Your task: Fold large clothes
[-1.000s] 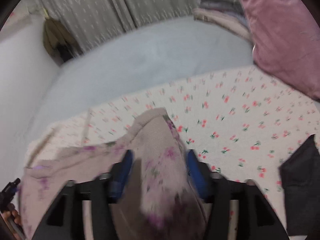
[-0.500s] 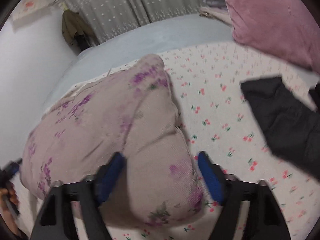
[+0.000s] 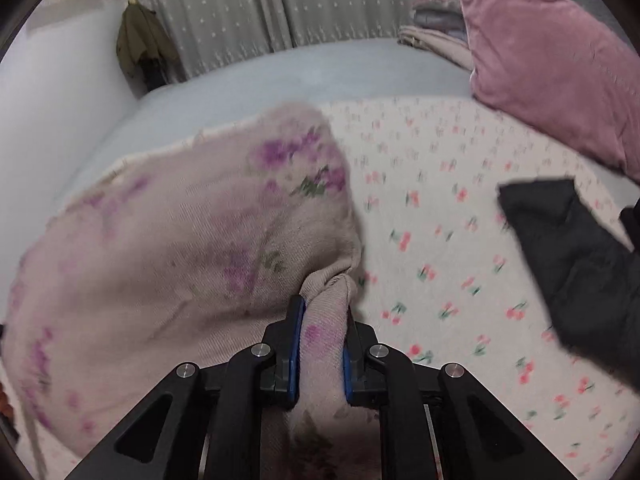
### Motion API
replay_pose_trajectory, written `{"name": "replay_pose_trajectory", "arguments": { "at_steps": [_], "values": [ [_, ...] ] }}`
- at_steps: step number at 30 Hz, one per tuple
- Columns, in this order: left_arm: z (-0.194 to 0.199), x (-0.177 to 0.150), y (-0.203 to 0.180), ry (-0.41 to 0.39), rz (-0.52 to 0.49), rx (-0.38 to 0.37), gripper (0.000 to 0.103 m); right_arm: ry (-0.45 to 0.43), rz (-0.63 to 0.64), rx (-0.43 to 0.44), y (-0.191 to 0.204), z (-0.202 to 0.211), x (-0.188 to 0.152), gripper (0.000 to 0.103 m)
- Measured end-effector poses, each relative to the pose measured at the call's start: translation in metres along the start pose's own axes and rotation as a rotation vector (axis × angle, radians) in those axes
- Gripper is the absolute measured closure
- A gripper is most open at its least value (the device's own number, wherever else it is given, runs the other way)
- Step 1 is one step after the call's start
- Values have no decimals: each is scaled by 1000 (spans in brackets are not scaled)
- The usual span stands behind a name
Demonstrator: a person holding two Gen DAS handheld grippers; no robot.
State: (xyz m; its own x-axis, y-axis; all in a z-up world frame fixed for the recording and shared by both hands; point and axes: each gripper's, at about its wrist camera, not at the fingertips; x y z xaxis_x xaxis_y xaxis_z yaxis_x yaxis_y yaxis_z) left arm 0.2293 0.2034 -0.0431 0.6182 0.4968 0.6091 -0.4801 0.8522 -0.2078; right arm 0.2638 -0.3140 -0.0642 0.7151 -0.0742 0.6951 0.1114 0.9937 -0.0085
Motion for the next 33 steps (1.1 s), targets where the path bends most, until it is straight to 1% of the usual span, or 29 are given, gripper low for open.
{"name": "replay_pose_trajectory", "arguments": {
  "at_steps": [1, 3, 4, 5, 6, 7, 8, 9, 10, 12, 13, 14, 16, 17, 19, 21, 22, 25, 28, 29, 31, 33],
  "values": [
    [-2, 2, 2, 3, -4, -4, 80, -2, -6, -16, 1, 5, 2, 83],
    [3, 5, 8, 20, -3, -14, 75, -5, -24, -19, 1, 23, 7, 78],
    [9, 9, 12, 27, 6, -26, 74, 4, -17, -27, 2, 29, 7, 69],
    [20, 14, 16, 22, 19, -41, 74, 17, -4, -40, 1, 41, 6, 56],
    [34, 17, 17, 1, 30, -47, 74, 13, -6, -38, -1, 57, 3, 48],
    [50, 19, 15, -27, 29, -60, 74, -1, -17, -30, -4, 67, 3, 33],
    [61, 19, 10, -37, 10, -81, 73, -27, -39, -22, -7, 86, 1, 28],
    [71, 16, -1, -35, -30, -116, 72, -34, -51, -19, -9, 99, -1, 28],
    [82, 8, -17, -26, -83, -156, 69, -33, -58, -15, -11, 109, 0, 28],
    [100, -16, -53, -11, -195, -245, 61, -20, -55, 17, -7, 123, 0, 28],
    [105, -31, -73, 14, -256, -290, 54, -15, -46, 61, 0, 132, -6, 28],
    [107, -53, -99, 73, -341, -342, 53, -11, -43, 84, 4, 135, -8, 28],
    [104, -79, -128, 129, -428, -376, 53, -2, -8, 125, 18, 137, -17, 28],
    [100, -92, -142, 138, -464, -368, 53, -10, 25, 142, 28, 139, -23, 28],
    [81, -106, -163, 146, -503, -311, 53, -17, 53, 158, 38, 136, -29, 28],
    [60, -107, -172, 148, -493, -272, 53, -3, 48, 180, 39, 128, -31, 28],
    [51, -108, -175, 145, -484, -258, 50, 13, 33, 184, 38, 122, -33, 28],
    [23, -107, -181, 163, -454, -232, 50, 46, 33, 177, 36, 110, -38, 28],
    [17, -115, -189, 119, -491, -193, 49, 39, 62, 124, 40, 107, -40, 28],
    [17, -115, -192, 117, -488, -184, 49, 30, 69, 111, 41, 109, -40, 28],
    [21, -109, -191, 135, -467, -183, 50, 10, 79, 93, 44, 113, -39, 28],
    [31, -97, -193, 149, -448, -199, 52, -6, 93, 68, 46, 117, -38, 28]
  ]
}}
Point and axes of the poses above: each gripper's, at about its wrist camera, not at the fingertips, and z roughly against the way its jaws point, y to its left, x to its top, and after that the axes turned 9 degrees about z, right-handed
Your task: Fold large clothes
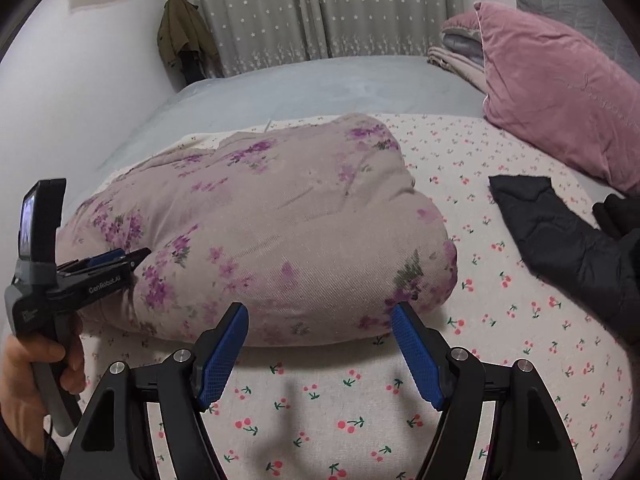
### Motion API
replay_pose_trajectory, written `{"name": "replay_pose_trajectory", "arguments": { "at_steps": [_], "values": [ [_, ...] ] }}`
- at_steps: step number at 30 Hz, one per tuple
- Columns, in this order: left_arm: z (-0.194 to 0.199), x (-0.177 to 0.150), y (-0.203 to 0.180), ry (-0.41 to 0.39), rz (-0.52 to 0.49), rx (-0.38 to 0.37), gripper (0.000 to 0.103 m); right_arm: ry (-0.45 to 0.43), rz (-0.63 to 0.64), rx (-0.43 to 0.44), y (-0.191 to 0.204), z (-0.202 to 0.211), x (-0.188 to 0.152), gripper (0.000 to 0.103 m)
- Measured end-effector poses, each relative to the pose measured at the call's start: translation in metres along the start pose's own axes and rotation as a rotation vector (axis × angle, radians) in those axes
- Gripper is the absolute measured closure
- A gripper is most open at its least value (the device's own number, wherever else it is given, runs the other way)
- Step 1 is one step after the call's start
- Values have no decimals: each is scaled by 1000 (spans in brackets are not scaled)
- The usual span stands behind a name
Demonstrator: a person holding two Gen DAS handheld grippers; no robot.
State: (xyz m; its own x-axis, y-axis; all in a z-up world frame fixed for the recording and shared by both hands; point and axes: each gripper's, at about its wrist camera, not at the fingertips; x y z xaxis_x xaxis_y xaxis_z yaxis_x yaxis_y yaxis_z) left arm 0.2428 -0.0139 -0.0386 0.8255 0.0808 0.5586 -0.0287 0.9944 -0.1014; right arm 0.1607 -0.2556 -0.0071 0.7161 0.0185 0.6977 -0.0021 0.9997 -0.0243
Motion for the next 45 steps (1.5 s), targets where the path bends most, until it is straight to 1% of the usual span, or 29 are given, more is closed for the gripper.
{"name": "replay_pose_trajectory", "arguments": {
  "at_steps": [2, 3, 4, 6, 7, 10, 11, 12, 16, 22, 24, 26, 28, 30, 31, 33, 40, 42, 45],
  "values": [
    [13, 14, -3, -14, -10, -10, 52, -2, 13, -29, 3, 2, 1, 28],
    [18, 23, -8, -31, -32, -9, 52, 0, 18, -38, 4, 2, 1, 28],
    [20, 33, -15, -50, -63, 13, 52, 2, 19, -43, 4, 2, 2, 28],
    [10, 50, -25, -46, -99, 64, 52, 5, 19, -47, 5, 2, 2, 28],
    [1, 59, -28, -27, -107, 76, 52, 6, 19, -50, 5, 2, 3, 28],
    [-45, 80, -27, 102, -75, 100, 52, 13, 19, -59, 4, 2, 3, 28],
    [-59, 82, -25, 129, -55, 103, 50, 16, 17, -59, 2, 2, 3, 28],
    [-68, 84, -23, 130, -41, 110, 49, 21, 15, -59, 1, 1, 3, 28],
    [-82, 91, -19, 105, 15, 99, 49, 40, 17, -70, -2, -3, 1, 28],
    [-82, 104, -22, 87, 27, 107, 49, 54, 20, -80, -5, -7, 0, 28],
    [-75, 114, -23, 63, 28, 100, 49, 51, 27, -85, -5, -6, 0, 28],
    [-73, 123, -23, 30, 26, 131, 49, 49, 29, -87, -4, -5, 1, 28],
    [-85, 128, -20, 44, 26, 166, 49, 48, 32, -93, -3, -5, 1, 28],
    [-107, 126, -14, 96, 41, 183, 49, 49, 36, -106, -1, -4, 1, 28],
    [-115, 124, -11, 104, 51, 184, 49, 48, 39, -114, -1, -4, 1, 28],
    [-120, 122, -9, 91, 61, 178, 49, 48, 44, -124, -1, -3, 1, 28],
    [-121, 124, -9, 92, 57, 175, 49, 57, 46, -125, -2, -5, 1, 28],
    [-110, 124, -6, 89, 66, 154, 49, 57, 48, -122, -2, -5, 0, 28],
    [-72, 119, 6, 69, 92, 111, 49, 75, 41, -111, -3, -10, -1, 28]
  ]
}}
Point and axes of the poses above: each gripper's, at about its wrist camera, not at the fingertips, and z roughly against the way its jaws point, y to its left, x to its top, and after that the axes turned 9 degrees about z, right-handed
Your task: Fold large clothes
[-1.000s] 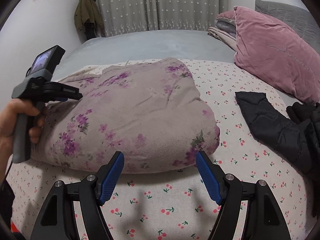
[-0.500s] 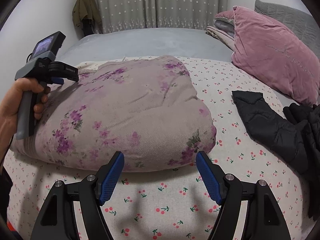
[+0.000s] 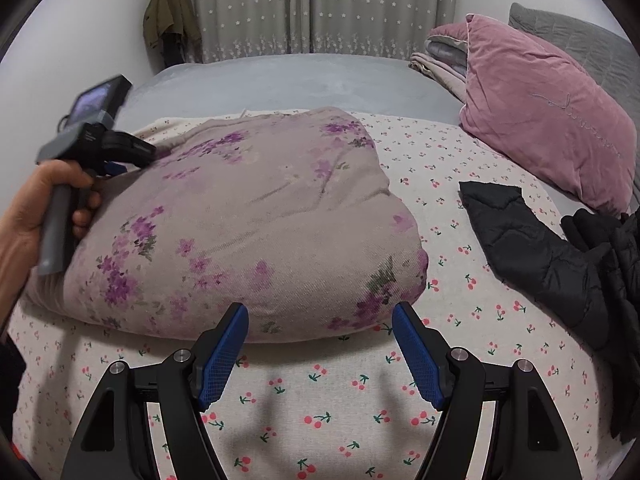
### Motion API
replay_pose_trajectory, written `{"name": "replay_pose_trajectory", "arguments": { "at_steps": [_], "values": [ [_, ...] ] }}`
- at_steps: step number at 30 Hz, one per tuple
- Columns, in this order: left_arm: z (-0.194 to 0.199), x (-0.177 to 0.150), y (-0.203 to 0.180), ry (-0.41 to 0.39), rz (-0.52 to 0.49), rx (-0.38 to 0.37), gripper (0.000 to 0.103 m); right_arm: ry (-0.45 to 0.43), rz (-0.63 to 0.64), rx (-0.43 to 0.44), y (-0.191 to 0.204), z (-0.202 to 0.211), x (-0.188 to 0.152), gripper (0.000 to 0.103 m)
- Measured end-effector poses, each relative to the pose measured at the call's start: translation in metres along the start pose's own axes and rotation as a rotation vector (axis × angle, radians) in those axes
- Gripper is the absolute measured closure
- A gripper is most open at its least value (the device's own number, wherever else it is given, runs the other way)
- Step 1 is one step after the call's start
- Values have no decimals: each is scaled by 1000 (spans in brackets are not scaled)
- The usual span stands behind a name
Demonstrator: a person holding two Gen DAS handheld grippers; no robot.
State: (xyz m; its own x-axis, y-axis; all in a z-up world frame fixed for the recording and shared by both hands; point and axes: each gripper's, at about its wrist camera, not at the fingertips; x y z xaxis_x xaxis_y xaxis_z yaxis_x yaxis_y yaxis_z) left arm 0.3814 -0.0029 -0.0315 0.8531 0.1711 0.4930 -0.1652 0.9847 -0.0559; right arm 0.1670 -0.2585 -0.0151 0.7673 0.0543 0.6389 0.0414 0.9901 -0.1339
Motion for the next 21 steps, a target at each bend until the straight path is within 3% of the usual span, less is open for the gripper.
{"name": "replay_pose_trajectory", "arguments": {
  "at_steps": [3, 6, 11, 17, 21],
  "values": [
    [47, -27, 22, -60, -18, -15, 48, 21, -28, 55, -1, -4, -2, 27],
    [88, -77, 48, -102, -39, -51, 44, 27, -37, 90, 4, -4, -3, 27],
    [110, -138, 60, -67, -74, -164, 44, 43, -49, 135, 11, -7, -7, 27],
    [86, -151, 48, -103, -54, -186, 38, 90, -148, 269, 7, -20, -15, 27],
    [84, -154, 37, -144, -110, -150, 37, 131, -311, 409, -11, -39, -24, 27]
  ]
}}
Point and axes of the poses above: each gripper's, at about its wrist camera, not at the fingertips, and z roughly against the way its jaws point, y to its left, x to its top, and after that the axes turned 9 degrees about z, right-handed
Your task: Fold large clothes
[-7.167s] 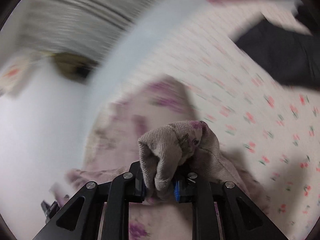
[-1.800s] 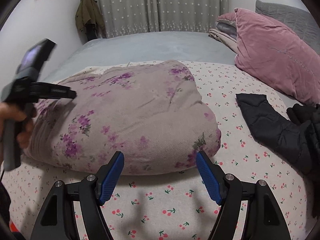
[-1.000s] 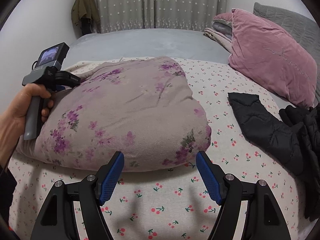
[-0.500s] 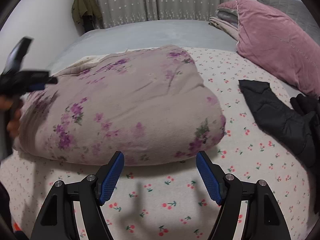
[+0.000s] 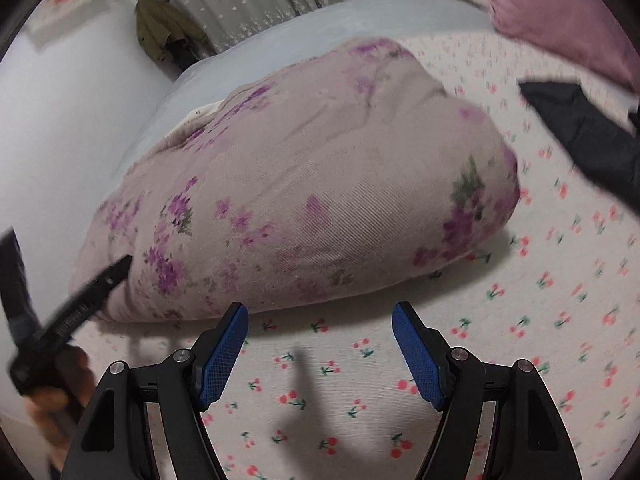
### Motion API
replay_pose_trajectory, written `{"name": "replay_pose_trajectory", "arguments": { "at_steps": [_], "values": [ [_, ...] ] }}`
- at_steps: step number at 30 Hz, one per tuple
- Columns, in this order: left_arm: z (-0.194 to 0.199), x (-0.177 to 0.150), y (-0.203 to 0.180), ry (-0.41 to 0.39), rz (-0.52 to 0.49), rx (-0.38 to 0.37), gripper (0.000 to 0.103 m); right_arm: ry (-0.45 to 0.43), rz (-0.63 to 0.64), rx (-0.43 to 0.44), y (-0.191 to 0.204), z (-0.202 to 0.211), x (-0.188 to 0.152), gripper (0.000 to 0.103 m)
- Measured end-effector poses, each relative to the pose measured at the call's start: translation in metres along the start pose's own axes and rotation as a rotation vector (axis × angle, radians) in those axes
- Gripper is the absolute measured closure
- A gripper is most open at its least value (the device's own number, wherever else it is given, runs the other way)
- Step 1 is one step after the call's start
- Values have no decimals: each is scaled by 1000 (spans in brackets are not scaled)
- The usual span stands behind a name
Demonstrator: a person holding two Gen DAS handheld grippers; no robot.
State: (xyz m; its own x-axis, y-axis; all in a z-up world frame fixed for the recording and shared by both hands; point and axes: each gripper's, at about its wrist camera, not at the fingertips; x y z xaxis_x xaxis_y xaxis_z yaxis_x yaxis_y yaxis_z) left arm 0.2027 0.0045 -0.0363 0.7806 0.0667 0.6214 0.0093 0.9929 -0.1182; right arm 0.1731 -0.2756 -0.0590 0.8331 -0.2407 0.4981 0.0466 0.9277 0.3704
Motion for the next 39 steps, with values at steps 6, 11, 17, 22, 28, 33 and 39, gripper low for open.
{"name": "replay_pose_trajectory", "arguments": {
  "at_steps": [6, 11, 17, 22, 28, 33, 39],
  "values": [
    [-1, -3, 5, -2, 0, -26, 37, -26, -213, 157, -32, -15, -4, 27],
    [-2, -6, 1, -14, -29, -3, 37, -91, -260, 189, -37, -20, -6, 25],
    [-4, -5, 3, -6, -24, -15, 37, -162, -278, 209, -36, -27, -6, 21],
    [-4, -5, 3, -5, -23, -21, 37, -223, -418, 350, -50, -25, -8, 21],
    [-4, -5, 3, -10, -28, -17, 37, -231, -408, 313, -49, -33, -5, 19],
    [-4, -6, 3, -10, -27, -17, 37, -244, -416, 305, -45, -37, 2, 18],
    [-4, -6, 2, -13, -32, -12, 37, -262, -417, 303, -45, -34, 12, 18]
  ]
}}
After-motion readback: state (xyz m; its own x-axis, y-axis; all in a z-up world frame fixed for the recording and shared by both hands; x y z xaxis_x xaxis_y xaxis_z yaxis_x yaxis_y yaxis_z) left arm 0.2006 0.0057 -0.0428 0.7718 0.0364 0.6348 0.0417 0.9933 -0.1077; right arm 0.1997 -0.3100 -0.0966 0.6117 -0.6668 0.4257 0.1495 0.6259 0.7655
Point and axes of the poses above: each gripper's, at about its wrist camera, not at the fingertips, and z roughly against the way its jaws point, y to its left, x to its top, and after that the axes turned 9 degrees about z, right-handed
